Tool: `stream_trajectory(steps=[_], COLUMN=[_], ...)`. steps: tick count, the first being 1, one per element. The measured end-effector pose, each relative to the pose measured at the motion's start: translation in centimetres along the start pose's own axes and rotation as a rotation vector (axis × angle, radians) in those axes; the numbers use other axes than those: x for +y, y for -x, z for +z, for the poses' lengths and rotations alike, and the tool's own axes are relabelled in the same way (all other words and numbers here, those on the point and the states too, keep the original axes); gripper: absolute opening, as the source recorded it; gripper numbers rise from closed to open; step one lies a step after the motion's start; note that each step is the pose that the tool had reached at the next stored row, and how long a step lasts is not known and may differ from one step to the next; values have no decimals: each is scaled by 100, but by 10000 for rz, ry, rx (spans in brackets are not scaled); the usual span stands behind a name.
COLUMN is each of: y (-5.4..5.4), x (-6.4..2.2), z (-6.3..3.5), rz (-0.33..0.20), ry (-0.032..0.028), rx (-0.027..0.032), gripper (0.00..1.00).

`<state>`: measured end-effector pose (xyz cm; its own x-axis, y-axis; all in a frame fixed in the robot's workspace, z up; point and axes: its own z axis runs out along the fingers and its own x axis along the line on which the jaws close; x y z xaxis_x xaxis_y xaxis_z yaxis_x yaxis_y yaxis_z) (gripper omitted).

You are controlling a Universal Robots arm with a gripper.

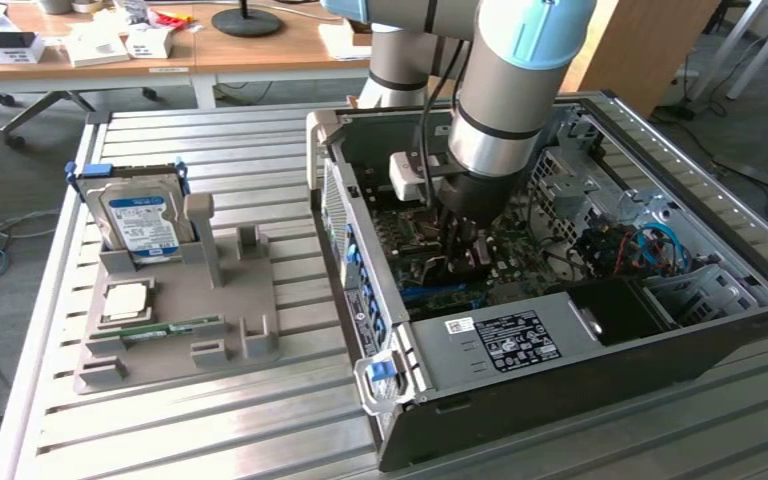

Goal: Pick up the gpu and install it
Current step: 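Insert the gpu into the slot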

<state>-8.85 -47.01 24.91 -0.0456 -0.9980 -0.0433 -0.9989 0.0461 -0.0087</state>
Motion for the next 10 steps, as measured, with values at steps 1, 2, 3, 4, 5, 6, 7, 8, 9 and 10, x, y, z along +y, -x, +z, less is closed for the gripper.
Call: stream_trajectory(steps=[1, 2, 3, 4, 5, 6, 7, 8, 9, 10], y=[0, 0, 0, 0, 1, 0, 0, 0, 0, 0], x=[0, 0, 0, 0, 0, 0, 0, 0, 0, 0], z=[0, -1, -2, -2, -2, -2, -2, -2, -3, -2], rz=[0, -2, -4, -4, -5, -5, -5, -4, -5, -7], ry=[1, 3, 6, 5, 6, 6, 6, 7, 7, 7], rx=[-46, -79, -110, -121, -128, -136, -137, -138, -142, -147], gripper=[26, 26, 26, 26, 26, 26, 26, 26, 26, 26])
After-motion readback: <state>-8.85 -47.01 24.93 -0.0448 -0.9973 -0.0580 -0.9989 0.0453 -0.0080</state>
